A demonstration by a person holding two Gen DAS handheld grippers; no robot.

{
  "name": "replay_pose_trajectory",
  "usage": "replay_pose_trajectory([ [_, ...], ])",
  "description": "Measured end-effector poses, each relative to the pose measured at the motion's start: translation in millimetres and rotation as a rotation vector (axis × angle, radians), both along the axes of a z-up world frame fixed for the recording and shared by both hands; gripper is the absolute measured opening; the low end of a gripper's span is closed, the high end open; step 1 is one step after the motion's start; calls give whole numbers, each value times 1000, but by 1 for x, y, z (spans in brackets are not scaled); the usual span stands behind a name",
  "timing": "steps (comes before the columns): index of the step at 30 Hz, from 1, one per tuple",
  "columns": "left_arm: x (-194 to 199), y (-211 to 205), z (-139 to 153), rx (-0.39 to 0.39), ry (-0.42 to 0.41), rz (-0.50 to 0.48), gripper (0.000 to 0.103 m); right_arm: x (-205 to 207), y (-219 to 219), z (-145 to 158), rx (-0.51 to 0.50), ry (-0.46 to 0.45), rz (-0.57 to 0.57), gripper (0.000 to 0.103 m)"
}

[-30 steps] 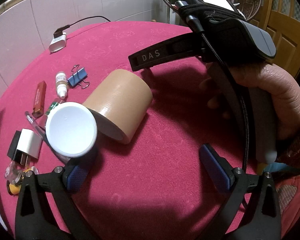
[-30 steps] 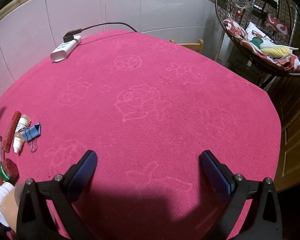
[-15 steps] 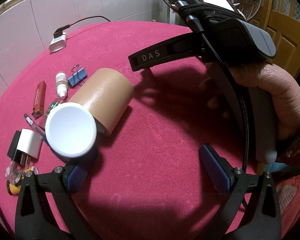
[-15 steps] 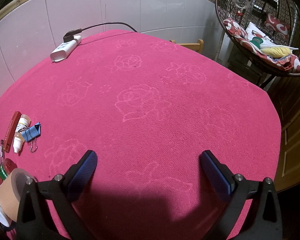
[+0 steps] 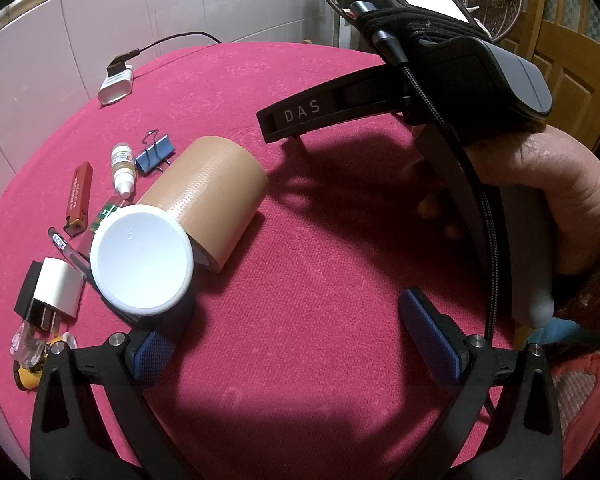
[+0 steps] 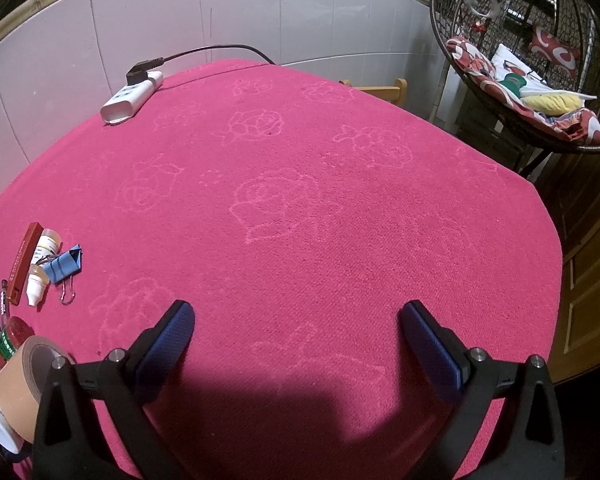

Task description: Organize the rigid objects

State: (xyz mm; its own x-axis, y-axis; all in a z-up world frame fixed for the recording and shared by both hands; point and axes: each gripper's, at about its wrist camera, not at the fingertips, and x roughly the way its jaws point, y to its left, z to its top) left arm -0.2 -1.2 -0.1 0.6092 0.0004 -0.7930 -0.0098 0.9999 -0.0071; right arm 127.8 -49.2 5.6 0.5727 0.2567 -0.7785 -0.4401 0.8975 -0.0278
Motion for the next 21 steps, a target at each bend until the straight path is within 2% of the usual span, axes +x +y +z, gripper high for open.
replay_pose_trajectory([
  [18,-1,0,1,-4,2,7,103,0,1,-1,4,2,0,103],
  [21,-10,5,5,-20,-7,69,103,2,-1,2,16,5,3,103],
])
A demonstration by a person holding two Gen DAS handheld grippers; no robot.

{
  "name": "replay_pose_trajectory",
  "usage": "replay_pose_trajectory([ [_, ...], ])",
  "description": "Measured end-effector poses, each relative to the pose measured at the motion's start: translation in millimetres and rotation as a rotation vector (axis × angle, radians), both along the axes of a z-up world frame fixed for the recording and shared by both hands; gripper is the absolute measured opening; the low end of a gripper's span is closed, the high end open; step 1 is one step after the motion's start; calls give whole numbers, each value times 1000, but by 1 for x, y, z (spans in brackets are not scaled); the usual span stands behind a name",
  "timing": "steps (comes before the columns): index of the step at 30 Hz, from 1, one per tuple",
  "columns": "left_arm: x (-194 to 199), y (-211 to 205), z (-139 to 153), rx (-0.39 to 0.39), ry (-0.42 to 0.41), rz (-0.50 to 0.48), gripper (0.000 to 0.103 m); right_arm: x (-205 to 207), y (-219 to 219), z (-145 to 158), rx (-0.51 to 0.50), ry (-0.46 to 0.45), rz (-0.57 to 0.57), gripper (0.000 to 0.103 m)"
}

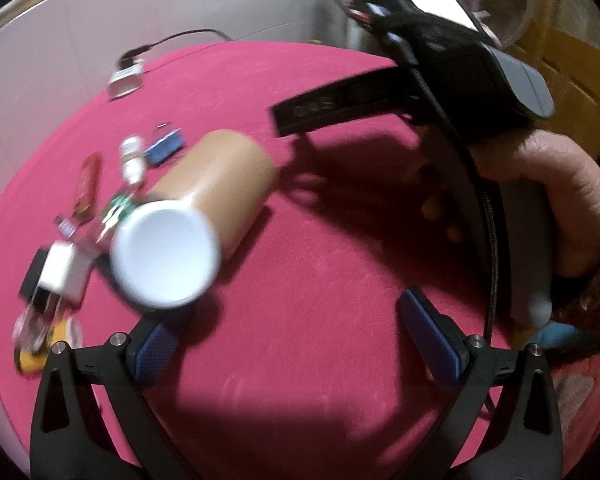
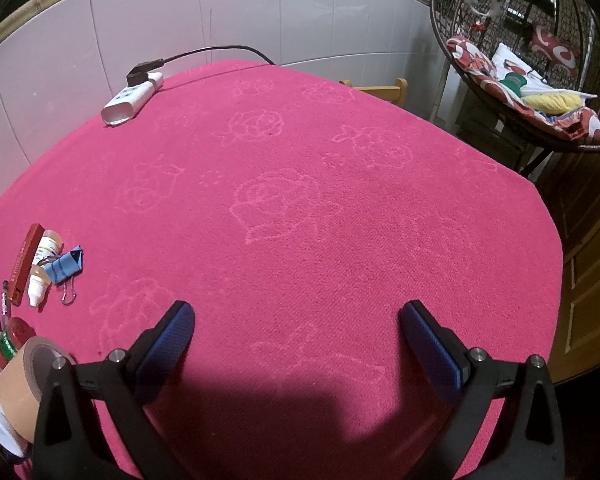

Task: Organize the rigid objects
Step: 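Lower the left gripper onto the yellow lighter and close on it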

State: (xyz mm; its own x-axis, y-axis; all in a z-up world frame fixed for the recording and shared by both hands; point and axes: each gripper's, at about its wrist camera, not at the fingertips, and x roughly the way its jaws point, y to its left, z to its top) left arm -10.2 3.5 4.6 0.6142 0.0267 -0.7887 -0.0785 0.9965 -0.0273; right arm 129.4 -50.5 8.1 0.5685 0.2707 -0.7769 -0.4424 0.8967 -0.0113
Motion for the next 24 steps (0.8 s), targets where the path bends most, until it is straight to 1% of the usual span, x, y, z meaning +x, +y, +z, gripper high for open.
replay_pose_trajectory([
  [2,-18,8,13,-31,-66,53,103,0,-4,2,24,5,8,103],
  [3,-27,12,20,-35,-100,78,103,0,-6,3,42,9,17,103],
  [6,-62,31,49,-19,-206,192,103,-2,-18,9,127,10,35,103],
  [7,-77,44,58,-14,-242,254,103,-4,-21,12,160,-2,45,103],
  [10,-110,81,71,-19,-288,411,103,-16,-28,27,278,-63,113,103],
  [11,-118,90,72,-26,-295,444,103,-22,-28,34,319,-88,148,103],
  [12,-126,101,71,-41,-290,482,103,-27,-26,39,339,-106,180,103],
  [13,-131,110,69,-56,-272,533,103,-31,-22,42,338,-114,205,103],
  [14,-136,119,67,-70,-257,572,103,-38,-15,46,324,-122,255,103],
  [15,-138,123,64,-85,-247,582,103,-44,-10,48,309,-126,292,103],
  [17,-139,123,56,-109,-222,569,103,-55,2,50,288,-124,367,103],
  [21,-130,112,43,-109,-184,533,103,-71,23,45,273,-71,458,103],
  [24,-120,105,35,-69,-138,542,103,-83,33,39,256,-59,509,103],
])
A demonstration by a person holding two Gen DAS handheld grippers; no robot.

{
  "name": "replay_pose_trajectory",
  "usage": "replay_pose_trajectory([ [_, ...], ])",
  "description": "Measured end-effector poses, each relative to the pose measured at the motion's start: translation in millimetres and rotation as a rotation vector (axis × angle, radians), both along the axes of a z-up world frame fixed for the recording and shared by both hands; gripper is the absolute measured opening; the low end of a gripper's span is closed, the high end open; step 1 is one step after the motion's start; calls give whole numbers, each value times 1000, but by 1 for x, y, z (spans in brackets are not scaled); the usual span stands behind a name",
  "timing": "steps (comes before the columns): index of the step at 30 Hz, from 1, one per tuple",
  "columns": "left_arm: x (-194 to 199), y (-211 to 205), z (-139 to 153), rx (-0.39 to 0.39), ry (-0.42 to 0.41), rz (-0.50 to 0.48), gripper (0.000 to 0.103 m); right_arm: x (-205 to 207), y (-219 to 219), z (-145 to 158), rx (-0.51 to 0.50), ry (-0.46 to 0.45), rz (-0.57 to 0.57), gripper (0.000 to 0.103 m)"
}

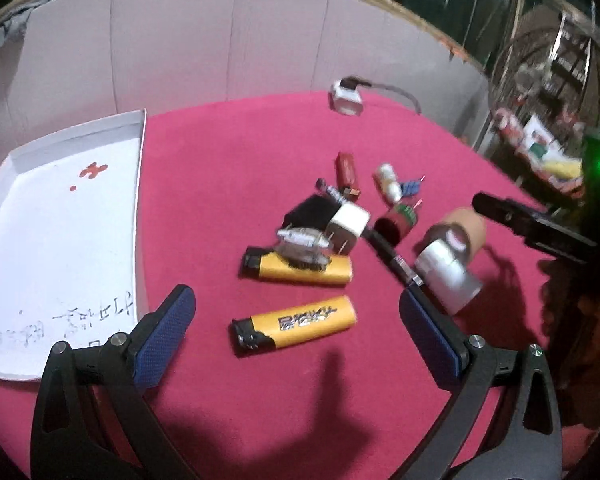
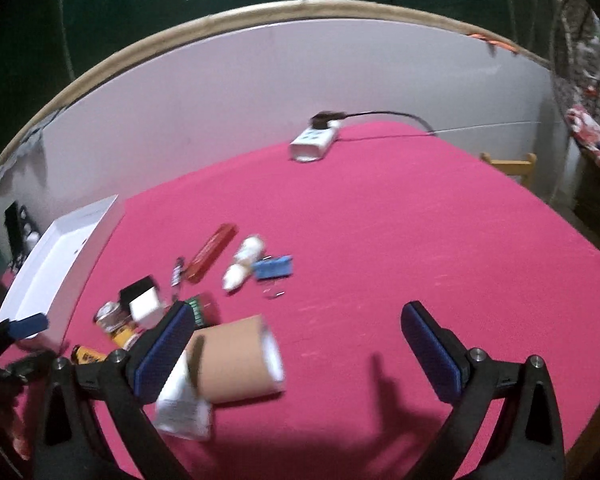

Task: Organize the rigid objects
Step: 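Lower the left gripper onto the yellow lighter and close on it, then carry the yellow lighter and brown tape roll into the white tray with both grippers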

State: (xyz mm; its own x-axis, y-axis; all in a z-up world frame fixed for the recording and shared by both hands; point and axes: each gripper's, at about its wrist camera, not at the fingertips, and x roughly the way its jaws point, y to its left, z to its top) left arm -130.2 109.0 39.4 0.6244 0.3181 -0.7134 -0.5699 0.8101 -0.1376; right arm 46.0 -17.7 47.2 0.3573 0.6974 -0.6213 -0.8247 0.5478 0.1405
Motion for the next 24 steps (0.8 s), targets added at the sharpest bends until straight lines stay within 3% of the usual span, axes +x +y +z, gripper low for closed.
replay_pose_trajectory([
  [5,9,-2,-12,-15,53,16,103,-8,9,-7,-39,-22,48,103],
  [17,28,-4,-40,-1,177,89,102,-10,25,-19,-107,-41,37,102],
  [19,28,-4,-39,6,176,97,95,-8,25,-22,-117,-29,42,96],
  [21,26,-3,-38,21,171,105,84,-4,25,-24,-115,-1,51,80],
  [22,26,-3,-37,24,170,108,84,-3,25,-25,-116,14,57,76],
  [24,24,-3,-37,24,162,105,84,-2,25,-27,-122,41,78,54],
])
